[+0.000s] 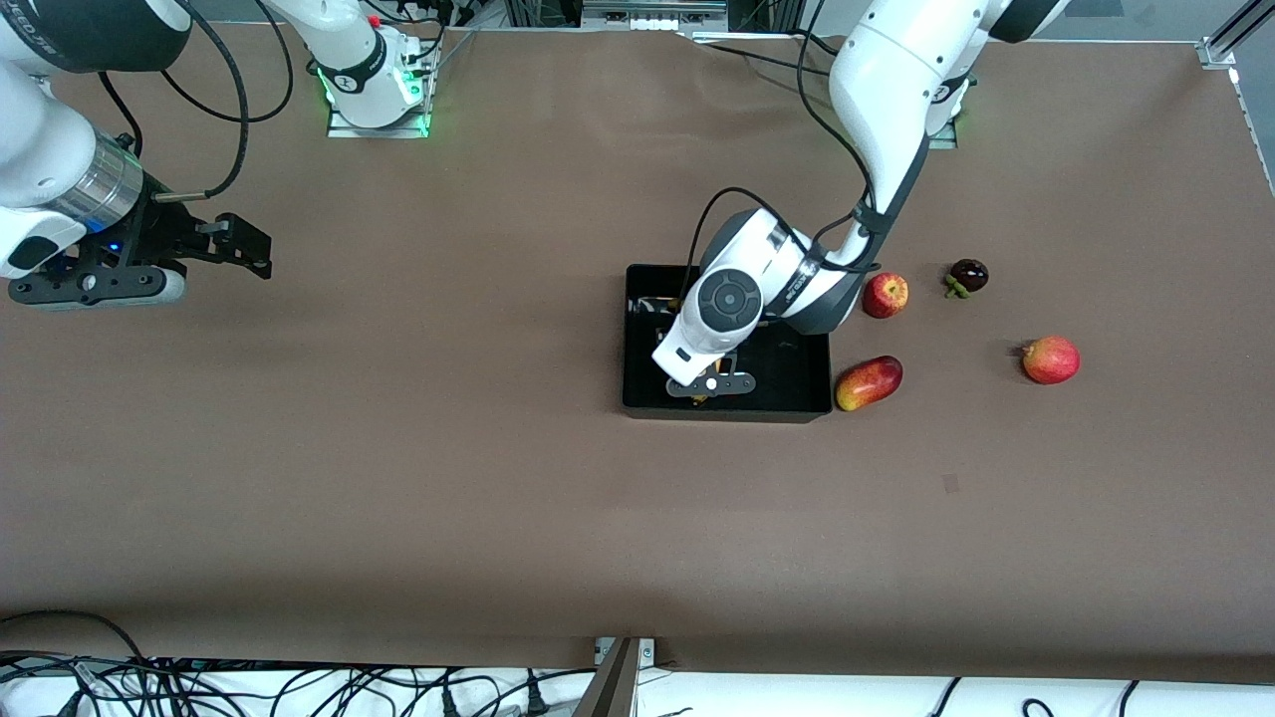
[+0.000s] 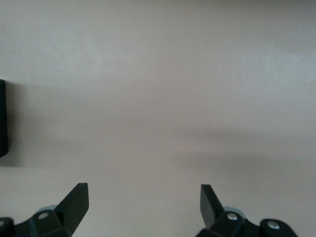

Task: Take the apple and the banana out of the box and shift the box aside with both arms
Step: 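Lower the left gripper into the box and grasp the yellow banana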

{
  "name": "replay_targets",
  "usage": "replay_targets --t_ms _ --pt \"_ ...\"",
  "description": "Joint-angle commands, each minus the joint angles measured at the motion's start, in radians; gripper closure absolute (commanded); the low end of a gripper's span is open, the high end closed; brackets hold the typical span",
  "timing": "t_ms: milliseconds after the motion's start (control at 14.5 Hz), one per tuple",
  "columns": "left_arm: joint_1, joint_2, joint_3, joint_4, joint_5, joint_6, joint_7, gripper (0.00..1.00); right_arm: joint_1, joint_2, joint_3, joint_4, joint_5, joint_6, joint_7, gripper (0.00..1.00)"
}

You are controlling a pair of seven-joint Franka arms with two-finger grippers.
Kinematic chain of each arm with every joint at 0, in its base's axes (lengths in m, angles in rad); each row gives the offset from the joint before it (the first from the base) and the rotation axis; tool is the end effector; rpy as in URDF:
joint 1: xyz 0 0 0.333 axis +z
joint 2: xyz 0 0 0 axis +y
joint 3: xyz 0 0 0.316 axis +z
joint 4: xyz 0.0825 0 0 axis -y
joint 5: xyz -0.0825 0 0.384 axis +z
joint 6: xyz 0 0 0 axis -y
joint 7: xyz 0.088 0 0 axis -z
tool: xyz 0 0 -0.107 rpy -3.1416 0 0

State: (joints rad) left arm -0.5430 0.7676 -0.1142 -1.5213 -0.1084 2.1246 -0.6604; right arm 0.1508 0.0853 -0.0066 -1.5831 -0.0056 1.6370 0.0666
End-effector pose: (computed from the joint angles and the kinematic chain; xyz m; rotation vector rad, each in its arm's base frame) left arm 0.5520 -0.4180 0.1959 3.0825 0.1438 -0.3573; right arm 0.5779 0.0835 0.5758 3.1294 0.1222 -0.0479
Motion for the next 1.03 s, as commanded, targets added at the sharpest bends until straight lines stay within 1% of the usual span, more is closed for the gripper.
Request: replay_targets --t_ms 0,69,138,206,275,344,619,826,963 --pt "-0.017 0.033 0.008 0.023 -0.005 -0.008 -0.016 0.00 0.003 -0.001 -0.006 0.009 0.015 -0.017 0.001 0.00" --pt "-0.018 0.038 0.008 0.021 -0.005 0.003 -0.016 0.00 0.003 -0.001 -0.006 0.009 0.015 -0.017 0.001 0.00" --pt "-0.021 0.039 0.008 0.021 -0.005 0.006 -0.016 0.17 0.003 -0.001 -0.006 0.009 0.015 -0.017 0.001 0.00" --pt "-0.031 0.044 0.010 0.023 -0.005 0.008 -0.015 0.53 0.003 -0.001 -0.006 0.009 0.015 -0.017 0.001 0.00" --pt "-0.034 0.044 0.011 0.023 -0.004 0.006 -0.013 0.81 0.001 -0.001 -0.006 0.009 0.015 -0.017 -0.001 0.00" --pt "-0.035 0.042 0.008 0.023 -0.004 0.005 -0.011 1.00 0.001 -0.001 -0.006 0.009 0.015 -0.019 -0.001 0.00" --pt "-0.028 0.019 0.010 0.027 -0.004 -0.012 -0.014 1.00 0.001 -0.001 -0.006 0.009 0.015 -0.019 0.001 0.00" --pt "-0.009 -0.053 0.021 0.064 -0.005 -0.138 -0.011 1.00 0.003 -0.001 -0.006 0.011 0.013 -0.017 -0.007 0.00" --pt "0.018 -0.097 0.021 0.114 -0.005 -0.243 -0.010 1.00 0.001 0.001 -0.006 0.011 0.013 -0.016 -0.008 0.00"
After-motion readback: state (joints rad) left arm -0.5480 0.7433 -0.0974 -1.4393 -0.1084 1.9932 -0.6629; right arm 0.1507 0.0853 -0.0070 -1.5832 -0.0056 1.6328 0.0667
